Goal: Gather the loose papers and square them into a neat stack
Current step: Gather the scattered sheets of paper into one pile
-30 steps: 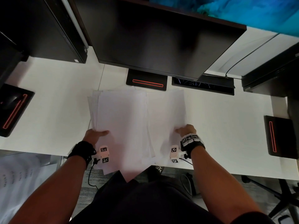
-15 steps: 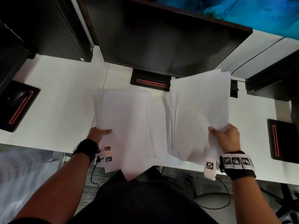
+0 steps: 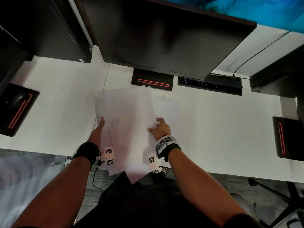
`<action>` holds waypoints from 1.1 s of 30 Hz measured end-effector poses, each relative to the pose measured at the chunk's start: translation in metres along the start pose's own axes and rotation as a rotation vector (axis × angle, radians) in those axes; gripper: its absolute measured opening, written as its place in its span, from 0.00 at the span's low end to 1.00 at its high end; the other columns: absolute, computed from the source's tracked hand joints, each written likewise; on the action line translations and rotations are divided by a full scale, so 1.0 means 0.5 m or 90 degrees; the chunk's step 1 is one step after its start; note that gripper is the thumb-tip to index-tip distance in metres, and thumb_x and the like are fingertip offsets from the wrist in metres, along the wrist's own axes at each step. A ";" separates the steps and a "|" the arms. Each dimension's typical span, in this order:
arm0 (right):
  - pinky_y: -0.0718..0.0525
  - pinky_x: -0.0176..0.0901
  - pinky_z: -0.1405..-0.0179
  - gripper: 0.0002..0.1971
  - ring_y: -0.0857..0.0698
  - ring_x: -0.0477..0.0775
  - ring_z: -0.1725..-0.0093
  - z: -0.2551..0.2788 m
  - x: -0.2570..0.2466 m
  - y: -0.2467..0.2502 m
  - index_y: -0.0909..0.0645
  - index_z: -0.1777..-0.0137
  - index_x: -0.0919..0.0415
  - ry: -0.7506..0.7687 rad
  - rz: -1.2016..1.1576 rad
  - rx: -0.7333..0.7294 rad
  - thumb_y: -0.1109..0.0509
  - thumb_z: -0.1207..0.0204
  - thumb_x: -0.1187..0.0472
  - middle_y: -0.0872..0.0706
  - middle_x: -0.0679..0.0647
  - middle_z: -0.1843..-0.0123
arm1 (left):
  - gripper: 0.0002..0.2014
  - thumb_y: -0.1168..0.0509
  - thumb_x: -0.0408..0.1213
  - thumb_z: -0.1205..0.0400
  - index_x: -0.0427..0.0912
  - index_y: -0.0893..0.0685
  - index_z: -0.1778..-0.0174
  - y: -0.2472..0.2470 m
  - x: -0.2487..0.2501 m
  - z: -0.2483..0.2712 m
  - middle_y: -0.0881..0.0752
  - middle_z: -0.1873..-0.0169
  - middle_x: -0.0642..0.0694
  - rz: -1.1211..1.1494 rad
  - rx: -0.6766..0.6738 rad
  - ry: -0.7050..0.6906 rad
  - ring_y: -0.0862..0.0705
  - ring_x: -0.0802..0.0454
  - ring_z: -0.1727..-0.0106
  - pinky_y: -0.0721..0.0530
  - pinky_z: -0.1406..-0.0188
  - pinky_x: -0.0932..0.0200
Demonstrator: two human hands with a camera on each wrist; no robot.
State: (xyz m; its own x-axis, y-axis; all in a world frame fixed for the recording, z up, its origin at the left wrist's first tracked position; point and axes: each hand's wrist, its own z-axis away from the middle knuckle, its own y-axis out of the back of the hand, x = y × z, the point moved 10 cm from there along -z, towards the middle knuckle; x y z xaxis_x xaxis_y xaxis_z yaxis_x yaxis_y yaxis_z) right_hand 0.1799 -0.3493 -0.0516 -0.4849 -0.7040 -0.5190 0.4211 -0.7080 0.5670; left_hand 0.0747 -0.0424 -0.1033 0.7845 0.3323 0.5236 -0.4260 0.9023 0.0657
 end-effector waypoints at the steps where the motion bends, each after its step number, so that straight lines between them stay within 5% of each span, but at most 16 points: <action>1: 0.21 0.49 0.27 0.36 0.18 0.61 0.26 -0.004 0.006 -0.025 0.30 0.19 0.56 -0.011 0.031 -0.023 0.22 0.24 0.51 0.18 0.58 0.24 | 0.33 0.29 0.73 0.28 0.43 0.14 0.49 -0.003 0.012 0.007 0.15 0.74 0.48 -0.052 0.017 -0.029 0.20 0.46 0.68 0.19 0.62 0.54; 2: 0.23 0.50 0.24 0.36 0.21 0.62 0.23 -0.006 0.008 -0.046 0.33 0.16 0.57 -0.009 0.070 -0.049 0.24 0.22 0.51 0.22 0.59 0.22 | 0.27 0.23 0.63 0.26 0.40 0.14 0.53 0.000 0.018 0.009 0.17 0.78 0.48 -0.088 0.037 -0.046 0.23 0.46 0.71 0.21 0.66 0.56; 5: 0.23 0.53 0.24 0.30 0.23 0.66 0.24 -0.007 0.004 -0.060 0.29 0.18 0.56 0.025 0.161 -0.060 0.29 0.18 0.50 0.27 0.62 0.23 | 0.28 0.12 0.41 0.36 0.31 0.11 0.45 -0.001 0.005 -0.001 0.07 0.58 0.34 -0.041 0.035 -0.058 0.08 0.36 0.56 0.09 0.46 0.38; 9: 0.22 0.60 0.32 0.29 0.27 0.65 0.27 -0.018 0.089 0.081 0.27 0.23 0.53 -0.139 0.102 0.174 0.25 0.24 0.53 0.31 0.58 0.25 | 0.16 0.17 0.30 0.30 0.34 0.11 0.49 0.004 -0.002 -0.006 0.08 0.50 0.30 -0.063 0.051 -0.057 0.09 0.33 0.50 0.12 0.39 0.33; 13: 0.22 0.61 0.33 0.35 0.27 0.67 0.26 -0.021 0.168 0.149 0.33 0.24 0.64 -0.298 0.004 0.206 0.20 0.27 0.57 0.31 0.62 0.25 | 0.17 0.17 0.30 0.29 0.34 0.12 0.47 0.011 0.000 -0.019 0.09 0.54 0.34 -0.072 0.061 -0.069 0.10 0.36 0.51 0.12 0.38 0.36; 18: 0.25 0.64 0.26 0.33 0.21 0.65 0.27 -0.051 0.160 0.125 0.27 0.28 0.62 -0.275 0.001 0.113 0.20 0.31 0.52 0.21 0.60 0.26 | 0.15 0.16 0.30 0.31 0.38 0.11 0.51 0.014 -0.005 -0.033 0.09 0.56 0.37 -0.081 0.067 -0.071 0.09 0.35 0.49 0.12 0.37 0.33; 21: 0.27 0.63 0.25 0.29 0.25 0.65 0.25 -0.050 0.152 0.130 0.21 0.28 0.61 -0.280 0.035 0.094 0.21 0.28 0.53 0.24 0.59 0.27 | 0.18 0.15 0.32 0.33 0.37 0.10 0.49 0.021 -0.010 -0.045 0.07 0.52 0.34 -0.084 0.071 -0.066 0.08 0.33 0.46 0.12 0.38 0.30; 27: 0.20 0.56 0.34 0.33 0.18 0.69 0.31 -0.049 0.142 0.134 0.30 0.27 0.64 -0.269 -0.080 0.111 0.20 0.29 0.60 0.26 0.62 0.27 | 0.26 0.13 0.33 0.36 0.33 0.10 0.42 0.024 -0.018 -0.054 0.08 0.47 0.31 -0.054 0.074 -0.065 0.08 0.32 0.45 0.12 0.38 0.29; 30: 0.15 0.53 0.34 0.29 0.13 0.64 0.38 -0.051 0.141 0.126 0.22 0.32 0.64 -0.260 -0.119 0.087 0.19 0.32 0.61 0.14 0.61 0.31 | 0.27 0.13 0.33 0.37 0.32 0.10 0.43 0.024 -0.019 -0.057 0.08 0.47 0.30 -0.040 0.075 -0.064 0.08 0.30 0.46 0.12 0.39 0.28; 33: 0.15 0.46 0.40 0.24 0.12 0.63 0.37 -0.048 0.144 0.121 0.17 0.32 0.64 -0.261 -0.099 0.047 0.20 0.28 0.59 0.12 0.60 0.33 | 0.38 0.10 0.42 0.50 0.32 0.09 0.43 0.030 -0.028 -0.076 0.07 0.50 0.31 -0.036 0.067 -0.059 0.07 0.30 0.48 0.11 0.43 0.27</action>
State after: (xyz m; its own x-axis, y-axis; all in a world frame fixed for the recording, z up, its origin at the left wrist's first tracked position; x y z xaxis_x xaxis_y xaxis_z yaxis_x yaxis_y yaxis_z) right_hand 0.1889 -0.4441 -0.0700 -0.8082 -0.4984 -0.3137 0.2701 -0.7871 0.5546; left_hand 0.0742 -0.0231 -0.1418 0.7663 0.2502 0.5917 -0.4307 0.8835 0.1842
